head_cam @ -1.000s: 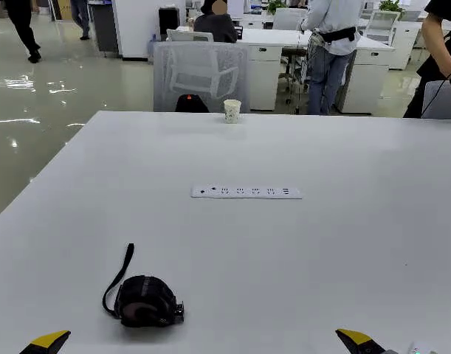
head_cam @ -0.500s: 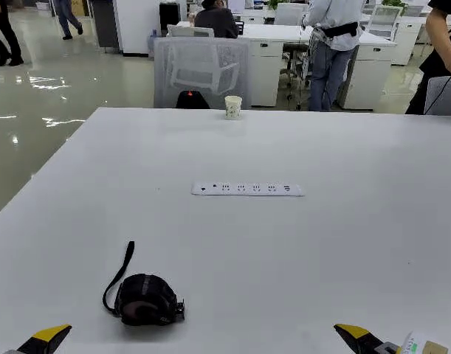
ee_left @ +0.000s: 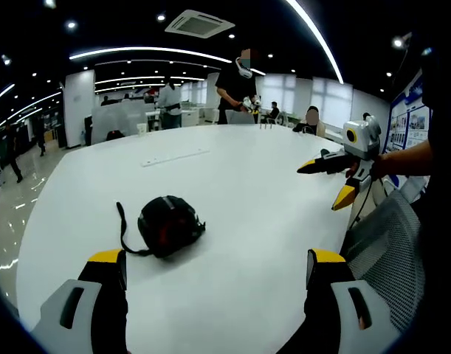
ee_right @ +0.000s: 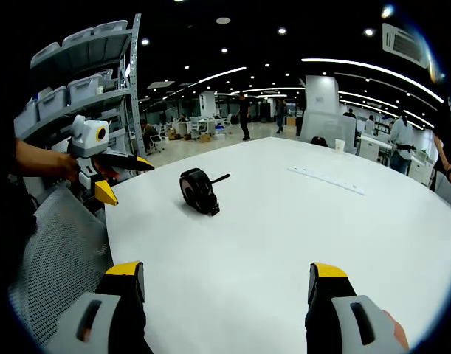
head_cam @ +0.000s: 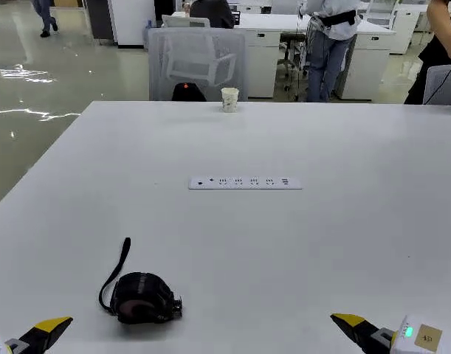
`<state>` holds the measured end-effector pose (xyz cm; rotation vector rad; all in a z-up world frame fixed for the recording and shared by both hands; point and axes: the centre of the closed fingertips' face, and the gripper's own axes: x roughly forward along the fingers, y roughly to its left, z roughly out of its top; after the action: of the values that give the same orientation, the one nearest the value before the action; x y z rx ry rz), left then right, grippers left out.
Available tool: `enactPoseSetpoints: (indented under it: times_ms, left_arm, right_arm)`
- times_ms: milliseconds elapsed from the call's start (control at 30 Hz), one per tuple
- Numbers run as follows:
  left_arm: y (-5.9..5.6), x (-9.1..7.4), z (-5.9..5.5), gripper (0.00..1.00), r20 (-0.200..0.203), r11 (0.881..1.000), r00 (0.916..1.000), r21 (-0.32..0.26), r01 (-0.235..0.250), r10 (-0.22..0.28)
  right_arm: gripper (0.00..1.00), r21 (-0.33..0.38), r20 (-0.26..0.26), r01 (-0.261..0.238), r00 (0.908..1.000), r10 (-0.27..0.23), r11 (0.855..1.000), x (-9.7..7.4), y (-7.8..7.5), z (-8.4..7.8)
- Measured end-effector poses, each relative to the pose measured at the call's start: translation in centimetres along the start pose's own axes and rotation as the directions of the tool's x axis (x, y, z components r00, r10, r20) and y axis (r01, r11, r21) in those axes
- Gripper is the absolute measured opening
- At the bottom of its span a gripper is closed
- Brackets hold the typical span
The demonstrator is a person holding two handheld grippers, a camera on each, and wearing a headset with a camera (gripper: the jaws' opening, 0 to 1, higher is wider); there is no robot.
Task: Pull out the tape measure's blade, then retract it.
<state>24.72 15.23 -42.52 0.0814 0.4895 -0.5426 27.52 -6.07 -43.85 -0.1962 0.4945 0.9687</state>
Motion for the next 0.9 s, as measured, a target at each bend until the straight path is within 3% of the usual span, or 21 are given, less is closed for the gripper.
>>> enactPoseSetpoints:
  times_ms: [533, 900]
  left_arm:
    - [1.5, 2.0, 0.3, 0.99, -0.042, 0.999, 0.9984, 0.034, 0.040, -0.038]
    - [2.8, 3.0, 0.2, 0.95, -0.075, 0.996, 0.9951, 0.062, 0.069, -0.064]
  right_arm:
    - [0.87, -0.043, -0.022, -0.036, 0.9992, 0.035, 0.998, 1.7, -1.3, 0.1]
    - [0.79, -0.091, -0.036, -0.091, 0.9954, 0.088, 0.992, 3.5, -1.7, 0.5]
